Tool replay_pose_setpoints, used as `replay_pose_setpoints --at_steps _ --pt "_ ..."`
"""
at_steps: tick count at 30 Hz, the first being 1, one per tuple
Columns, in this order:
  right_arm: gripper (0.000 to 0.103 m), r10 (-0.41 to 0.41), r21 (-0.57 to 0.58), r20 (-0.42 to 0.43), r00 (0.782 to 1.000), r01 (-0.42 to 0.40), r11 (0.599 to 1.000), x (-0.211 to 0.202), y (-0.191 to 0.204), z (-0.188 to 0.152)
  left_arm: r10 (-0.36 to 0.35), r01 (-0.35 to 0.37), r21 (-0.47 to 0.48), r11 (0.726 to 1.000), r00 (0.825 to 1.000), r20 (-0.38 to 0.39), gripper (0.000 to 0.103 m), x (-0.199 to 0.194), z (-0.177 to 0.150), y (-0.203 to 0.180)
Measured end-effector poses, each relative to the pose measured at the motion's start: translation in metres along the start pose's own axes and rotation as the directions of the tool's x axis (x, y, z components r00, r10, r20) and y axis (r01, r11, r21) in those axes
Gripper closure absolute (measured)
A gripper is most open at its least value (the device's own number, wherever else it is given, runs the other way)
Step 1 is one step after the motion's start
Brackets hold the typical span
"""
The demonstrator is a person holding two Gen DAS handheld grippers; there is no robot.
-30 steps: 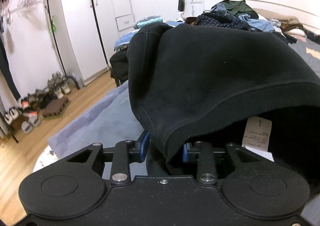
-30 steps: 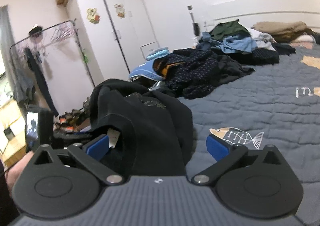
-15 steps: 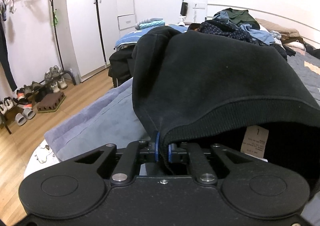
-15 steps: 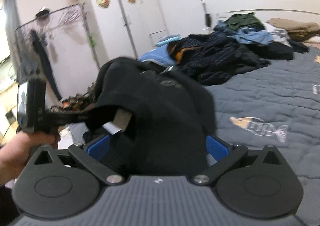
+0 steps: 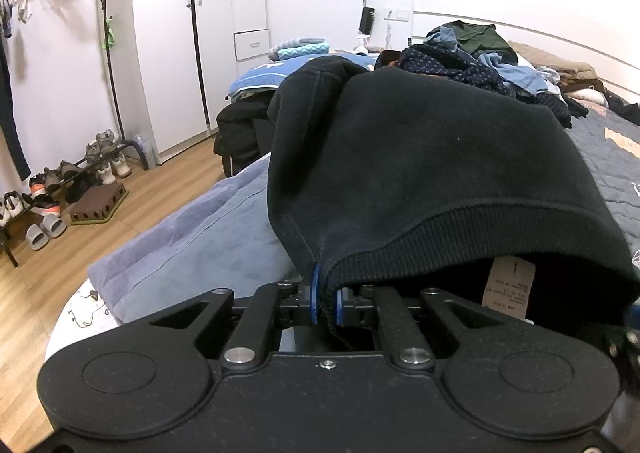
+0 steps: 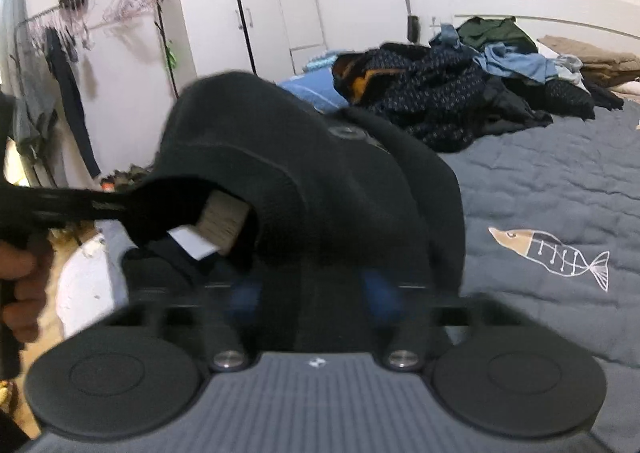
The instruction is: Fold clothes
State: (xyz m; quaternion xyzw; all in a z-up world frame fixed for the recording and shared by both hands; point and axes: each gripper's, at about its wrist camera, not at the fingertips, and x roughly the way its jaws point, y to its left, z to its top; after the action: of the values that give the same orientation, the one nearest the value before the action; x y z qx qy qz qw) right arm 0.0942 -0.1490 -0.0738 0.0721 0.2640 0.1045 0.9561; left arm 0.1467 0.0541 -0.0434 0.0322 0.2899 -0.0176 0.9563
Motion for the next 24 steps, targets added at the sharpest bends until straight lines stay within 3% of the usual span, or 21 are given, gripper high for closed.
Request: replay_pose_setpoints --at_steps 3,8,15,20,24 --pt "0.091 0.017 0.046 0.009 1.0 -0.017 0.999 0.0 -0.009 -0.001 -0.002 0.002 -0.003 1.0 1.0 0.007 0.095 0.0 0.001 0.0" --pt "0.094 0.059 0.129 0.048 0.997 -0.064 0.99 -0.022 -0.023 0.008 -0.009 0.01 -0.011 1.0 0.999 0.048 0.096 -0.006 0.003 -0.003" --pt "0.094 0.103 0.185 0.058 0.993 -0.112 0.976 -0.064 -0.031 0.012 -0.071 0.079 -0.04 0.996 0.983 0.167 0.098 -0.026 0.016 -0.016" --pt "0.094 0.141 0.164 0.015 0.99 -0.141 0.976 -0.078 -0.02 -0.003 -0.237 0.245 -0.002 0.969 0.937 0.256 0.098 -0.051 0.023 -0.04" --pt "0.094 0.194 0.149 -0.026 0.981 -0.189 0.971 -0.092 -0.015 -0.01 -0.389 0.379 0.089 0.921 0.884 0.259 0.099 -0.067 0.024 -0.073"
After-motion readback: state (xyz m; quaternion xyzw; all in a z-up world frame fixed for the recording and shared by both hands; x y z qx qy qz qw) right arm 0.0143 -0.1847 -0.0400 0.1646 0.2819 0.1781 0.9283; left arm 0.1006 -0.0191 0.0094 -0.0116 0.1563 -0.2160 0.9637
